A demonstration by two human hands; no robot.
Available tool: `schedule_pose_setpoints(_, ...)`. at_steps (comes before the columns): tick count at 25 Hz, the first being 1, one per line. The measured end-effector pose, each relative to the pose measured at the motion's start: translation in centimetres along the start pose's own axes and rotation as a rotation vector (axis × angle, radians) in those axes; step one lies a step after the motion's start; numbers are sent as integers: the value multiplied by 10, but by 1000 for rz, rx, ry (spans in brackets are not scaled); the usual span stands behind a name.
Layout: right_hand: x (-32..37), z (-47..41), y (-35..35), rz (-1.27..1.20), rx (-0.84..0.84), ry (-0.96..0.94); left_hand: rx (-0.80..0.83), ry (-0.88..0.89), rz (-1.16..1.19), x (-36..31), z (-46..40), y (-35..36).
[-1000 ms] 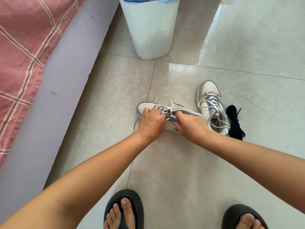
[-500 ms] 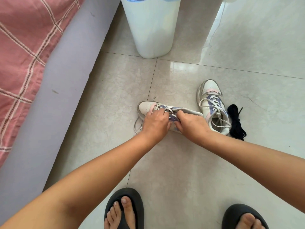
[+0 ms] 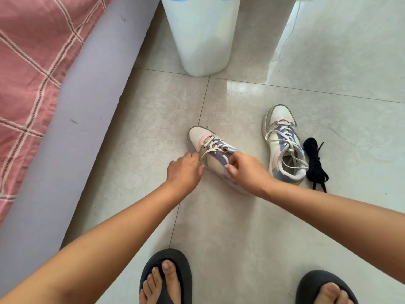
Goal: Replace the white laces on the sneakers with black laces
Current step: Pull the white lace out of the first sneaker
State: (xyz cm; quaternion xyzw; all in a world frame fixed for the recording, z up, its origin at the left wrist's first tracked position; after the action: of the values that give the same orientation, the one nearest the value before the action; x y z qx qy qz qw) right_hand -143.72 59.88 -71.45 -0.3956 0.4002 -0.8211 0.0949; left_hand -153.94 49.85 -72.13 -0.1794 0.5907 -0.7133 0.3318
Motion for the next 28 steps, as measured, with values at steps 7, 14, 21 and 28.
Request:
schedule_pose_setpoints(7, -7, -12, -26, -155, -129, 54, -27, -75, 196, -29, 13, -9)
schedule_pose_setpoints(14, -14, -39, 16, -337, 18, 170, -28, -47, 362, -21, 9, -7)
schedule_pose_setpoints(21, 23, -42, -4, 184, -85, -257, -31, -39, 330, -18, 8, -4)
schedule_pose_setpoints(28, 0, -48, -12, 40, -138, -44, -17, -52, 327, -19, 7, -3)
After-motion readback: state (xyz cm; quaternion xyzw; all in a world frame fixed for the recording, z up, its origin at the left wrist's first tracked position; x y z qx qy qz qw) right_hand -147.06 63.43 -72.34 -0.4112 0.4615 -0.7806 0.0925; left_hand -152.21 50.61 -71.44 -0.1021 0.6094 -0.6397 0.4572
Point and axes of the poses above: each hand's wrist, its own z-axis away from the middle knuckle, its own y-axis out of the palm, x = y × z, the point moved 9 cm from there along -z, towards the middle knuckle, and after that the axes turned 10 degrees about -x, right-handed, at the moved point
